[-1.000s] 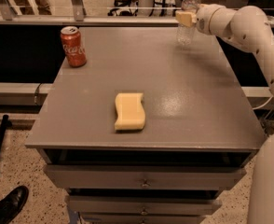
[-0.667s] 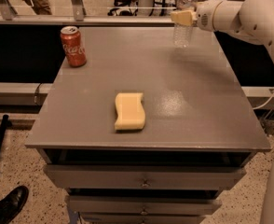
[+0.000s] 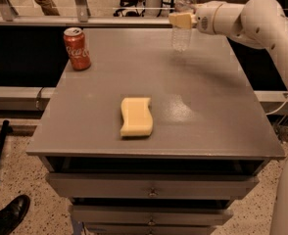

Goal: Move water bottle near coke can

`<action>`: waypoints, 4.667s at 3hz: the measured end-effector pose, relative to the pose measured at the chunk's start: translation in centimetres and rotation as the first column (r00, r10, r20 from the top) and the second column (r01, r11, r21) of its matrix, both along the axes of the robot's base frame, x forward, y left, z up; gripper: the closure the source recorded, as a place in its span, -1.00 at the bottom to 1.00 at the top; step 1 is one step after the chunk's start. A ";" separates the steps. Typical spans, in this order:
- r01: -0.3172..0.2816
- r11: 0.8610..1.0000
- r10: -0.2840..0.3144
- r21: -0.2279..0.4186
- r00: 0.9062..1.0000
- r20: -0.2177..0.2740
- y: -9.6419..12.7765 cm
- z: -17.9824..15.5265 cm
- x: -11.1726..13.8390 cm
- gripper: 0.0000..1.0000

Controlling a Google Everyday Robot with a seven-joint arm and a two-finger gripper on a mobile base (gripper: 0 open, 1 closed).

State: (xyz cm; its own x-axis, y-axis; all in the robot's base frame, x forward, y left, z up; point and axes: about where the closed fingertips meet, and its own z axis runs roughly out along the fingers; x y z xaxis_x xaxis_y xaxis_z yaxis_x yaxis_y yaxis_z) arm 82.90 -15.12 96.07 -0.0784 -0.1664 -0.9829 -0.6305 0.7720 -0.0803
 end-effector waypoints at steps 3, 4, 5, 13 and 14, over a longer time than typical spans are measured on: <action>-0.304 0.949 0.306 0.086 0.952 -0.020 16.8 -0.2 -3.1 1.00; -0.387 0.917 0.393 0.098 0.918 -0.050 21.2 -1.5 -5.3 1.00; -0.433 0.894 0.441 0.113 0.896 -0.056 23.7 -1.9 -6.3 1.00; -0.559 0.826 0.563 -0.065 0.822 0.084 27.5 -2.0 -6.2 -1.00; -0.491 0.856 0.508 -0.158 0.856 0.092 21.4 0.6 -5.0 -1.00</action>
Offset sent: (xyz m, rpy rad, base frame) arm -0.0264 0.1852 0.0069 0.1206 0.0154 0.3538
